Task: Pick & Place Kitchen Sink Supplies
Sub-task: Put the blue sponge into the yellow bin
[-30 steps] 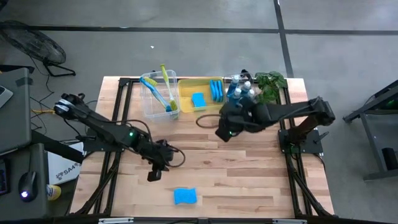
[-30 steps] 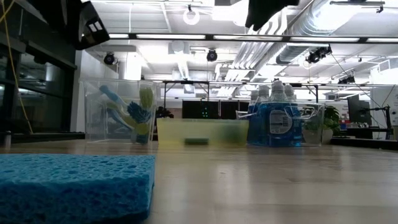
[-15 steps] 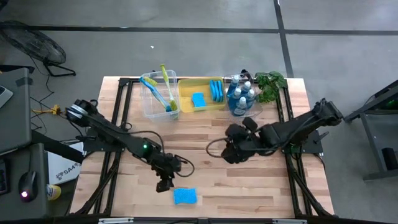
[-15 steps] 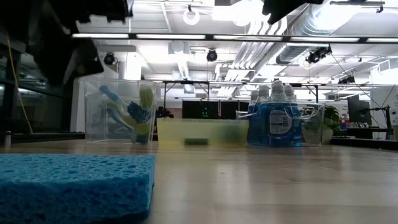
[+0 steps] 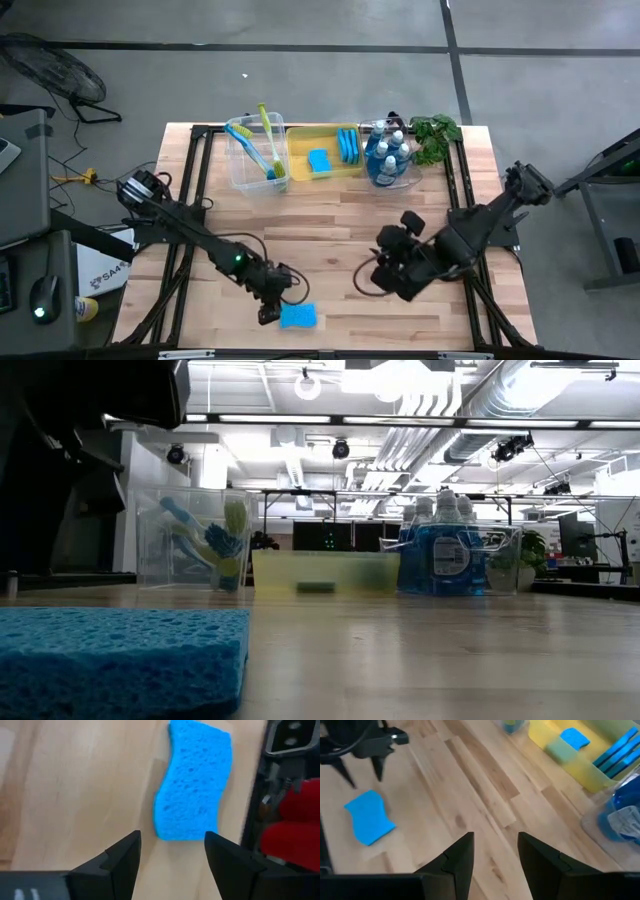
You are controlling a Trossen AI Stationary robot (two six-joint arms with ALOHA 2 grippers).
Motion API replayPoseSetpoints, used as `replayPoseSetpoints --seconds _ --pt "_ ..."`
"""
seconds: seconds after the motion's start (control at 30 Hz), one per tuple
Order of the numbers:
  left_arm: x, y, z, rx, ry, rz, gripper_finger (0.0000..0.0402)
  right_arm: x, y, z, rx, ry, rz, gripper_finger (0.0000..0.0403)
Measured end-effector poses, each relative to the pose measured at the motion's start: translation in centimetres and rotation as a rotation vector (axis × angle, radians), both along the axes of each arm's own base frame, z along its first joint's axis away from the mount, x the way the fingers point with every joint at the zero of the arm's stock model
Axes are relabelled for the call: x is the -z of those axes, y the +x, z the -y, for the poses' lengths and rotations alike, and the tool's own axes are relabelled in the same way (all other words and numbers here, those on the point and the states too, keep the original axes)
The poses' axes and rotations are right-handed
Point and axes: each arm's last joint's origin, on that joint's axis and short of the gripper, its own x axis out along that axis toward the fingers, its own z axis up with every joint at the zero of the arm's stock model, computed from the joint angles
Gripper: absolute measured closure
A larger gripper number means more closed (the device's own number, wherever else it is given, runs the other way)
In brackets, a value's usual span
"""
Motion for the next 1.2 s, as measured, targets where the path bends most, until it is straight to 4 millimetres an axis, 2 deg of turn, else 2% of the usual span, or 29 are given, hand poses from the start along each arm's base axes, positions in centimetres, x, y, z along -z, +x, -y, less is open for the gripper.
replayPoseSetpoints --seconds 0.3,0.63,0.9,1.2 --pt "0.8 0.2 0.7 -0.037 0.014 0.019 0.0186 0.0 -1.9 -2.6 -0.026 0.035 0.050 0.0258" --pt "2.5 0.6 1.0 -0.012 0.024 -0.017 0.0186 -0.1 -3.2 -4.1 -0.049 0.055 0.083 0.0258" --pt "2.5 0.6 1.2 -0.013 0.024 0.001 0.0186 -0.1 -3.7 -4.6 -0.058 0.054 0.102 0.0258" --pt "4.0 0.4 2.3 -0.012 0.067 0.000 0.0186 -0.1 -3.7 -4.8 -0.060 0.058 0.109 0.0259"
